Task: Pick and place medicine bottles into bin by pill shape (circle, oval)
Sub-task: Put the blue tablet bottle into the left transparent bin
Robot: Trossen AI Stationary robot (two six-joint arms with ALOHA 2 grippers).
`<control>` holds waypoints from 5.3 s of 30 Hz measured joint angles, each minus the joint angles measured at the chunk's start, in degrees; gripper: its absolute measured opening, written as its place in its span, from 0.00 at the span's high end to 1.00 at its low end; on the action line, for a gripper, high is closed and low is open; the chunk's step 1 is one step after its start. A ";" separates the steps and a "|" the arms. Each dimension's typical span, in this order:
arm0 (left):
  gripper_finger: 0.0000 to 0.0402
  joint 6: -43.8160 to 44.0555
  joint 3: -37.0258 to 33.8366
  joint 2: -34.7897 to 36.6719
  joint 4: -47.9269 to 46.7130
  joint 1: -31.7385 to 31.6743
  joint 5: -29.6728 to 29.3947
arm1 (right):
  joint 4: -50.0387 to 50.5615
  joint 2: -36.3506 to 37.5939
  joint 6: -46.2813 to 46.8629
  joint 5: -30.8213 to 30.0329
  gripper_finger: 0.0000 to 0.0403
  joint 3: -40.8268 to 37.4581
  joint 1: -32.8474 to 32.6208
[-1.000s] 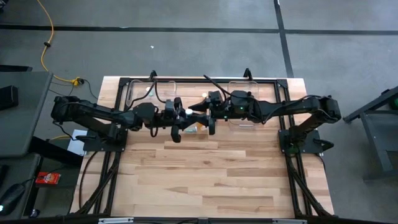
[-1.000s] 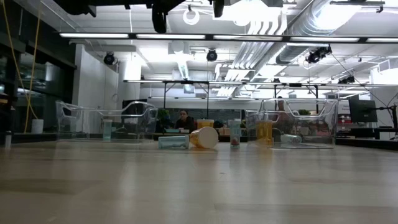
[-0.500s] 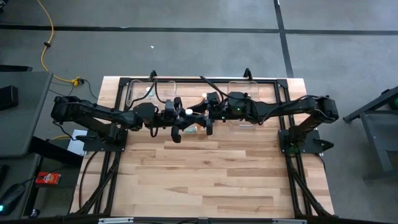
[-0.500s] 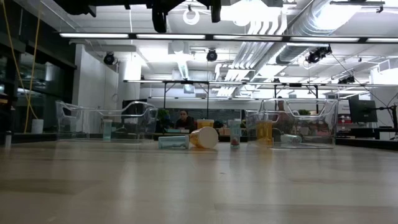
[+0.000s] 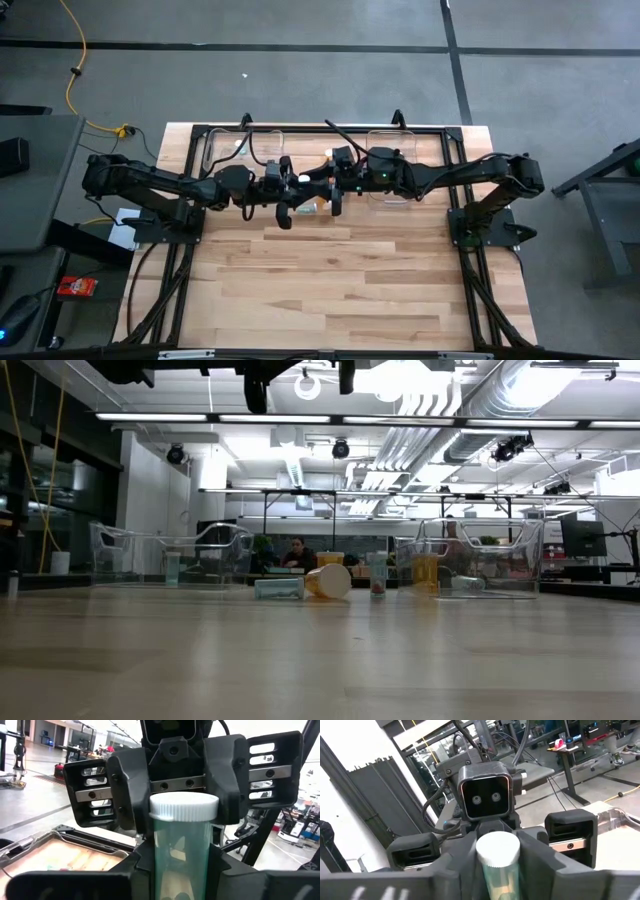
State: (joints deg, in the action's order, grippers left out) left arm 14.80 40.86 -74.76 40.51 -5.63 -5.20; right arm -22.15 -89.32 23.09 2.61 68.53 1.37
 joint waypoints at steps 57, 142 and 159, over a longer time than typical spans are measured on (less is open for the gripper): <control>0.53 -2.88 -0.07 22.43 -37.39 2.67 -1.47 | 3.62 -5.49 -10.10 -3.94 0.75 -0.04 -2.00; 0.53 -1.32 -14.53 14.97 -2.10 2.57 -5.60 | -2.52 -5.51 -3.98 -1.96 0.75 -0.02 -1.74; 0.53 -0.16 -6.49 12.83 -13.36 0.11 -0.04 | -5.37 -5.53 -5.08 -0.63 0.75 0.07 -1.73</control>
State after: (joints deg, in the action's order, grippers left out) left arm 14.65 34.37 -61.93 27.16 -5.52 -5.24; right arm -27.52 -94.85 18.01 1.98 68.60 -0.36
